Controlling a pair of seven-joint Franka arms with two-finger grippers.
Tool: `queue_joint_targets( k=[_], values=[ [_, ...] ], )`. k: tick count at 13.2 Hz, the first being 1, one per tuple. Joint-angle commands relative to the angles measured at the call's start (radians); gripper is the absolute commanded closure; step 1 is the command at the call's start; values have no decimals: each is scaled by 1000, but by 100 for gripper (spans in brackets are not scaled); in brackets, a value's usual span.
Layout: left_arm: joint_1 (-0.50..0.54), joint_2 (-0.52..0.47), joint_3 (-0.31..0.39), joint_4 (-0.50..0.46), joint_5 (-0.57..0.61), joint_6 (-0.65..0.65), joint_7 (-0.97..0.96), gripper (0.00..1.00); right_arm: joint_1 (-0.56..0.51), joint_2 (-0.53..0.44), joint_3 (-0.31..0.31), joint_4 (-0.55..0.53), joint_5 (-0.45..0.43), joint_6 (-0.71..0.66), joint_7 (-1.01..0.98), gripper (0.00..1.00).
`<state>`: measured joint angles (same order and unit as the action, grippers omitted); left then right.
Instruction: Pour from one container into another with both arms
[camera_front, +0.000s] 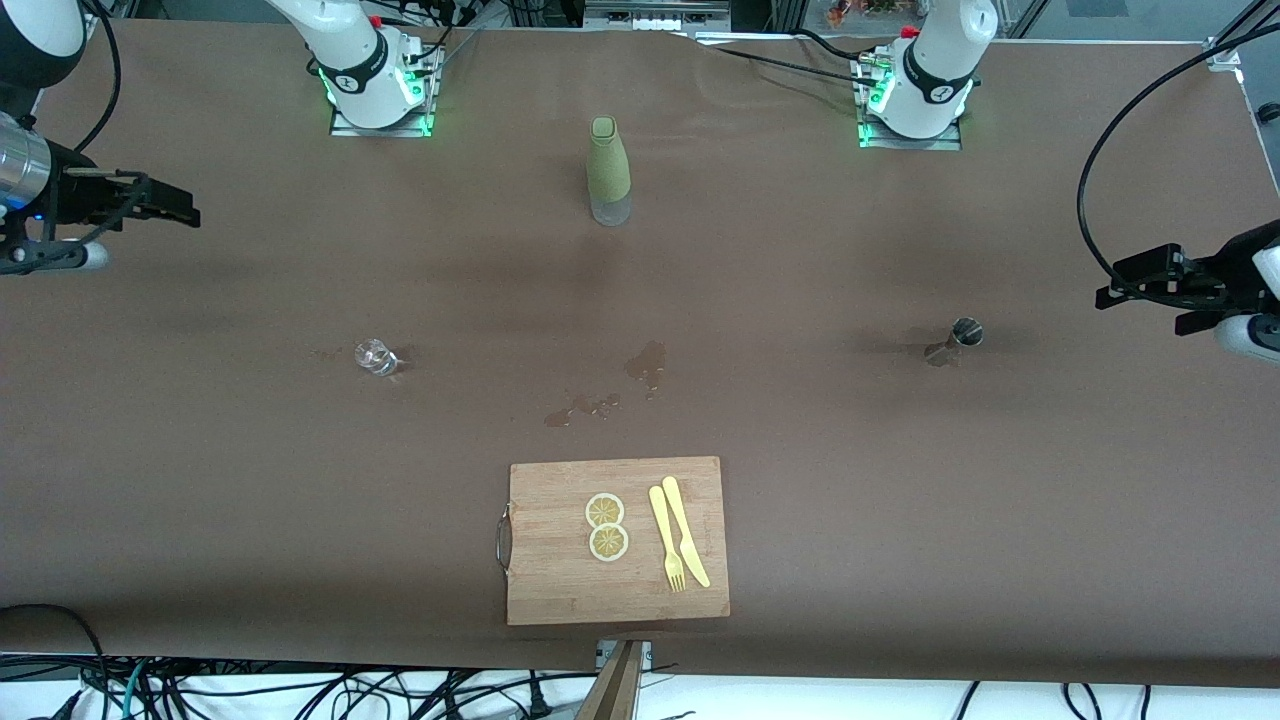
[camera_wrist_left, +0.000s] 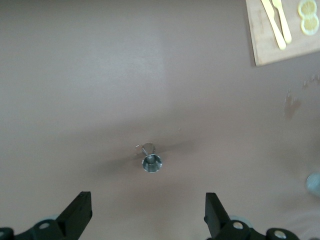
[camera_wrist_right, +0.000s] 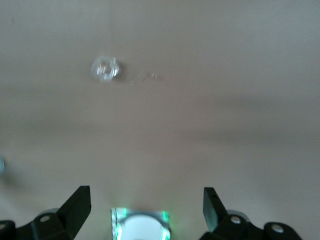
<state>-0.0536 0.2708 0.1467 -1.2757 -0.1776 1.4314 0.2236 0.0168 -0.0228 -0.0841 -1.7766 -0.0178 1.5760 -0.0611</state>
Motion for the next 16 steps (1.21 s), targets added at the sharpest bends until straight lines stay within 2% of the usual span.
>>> queue_joint_targets(
  k=[1,3,6,14,16],
  values=[
    [-8,-42,-30,2,64,-61,-137,0,8,-58,-12,-29,-8,90,81,0],
    [-9,-51,-54,-1,91,-83,-202,0,34,-59,-11,-21,-7,136,84,0],
    [-9,-51,-137,6,202,-74,-221,0,26,-54,-9,-26,28,127,92,0],
    [-9,-48,-138,6,196,-71,-219,0,28,-42,-8,-10,29,108,95,0],
    [1,-45,-130,7,164,-71,-219,0,28,-40,-9,-7,29,108,95,0]
  ],
)
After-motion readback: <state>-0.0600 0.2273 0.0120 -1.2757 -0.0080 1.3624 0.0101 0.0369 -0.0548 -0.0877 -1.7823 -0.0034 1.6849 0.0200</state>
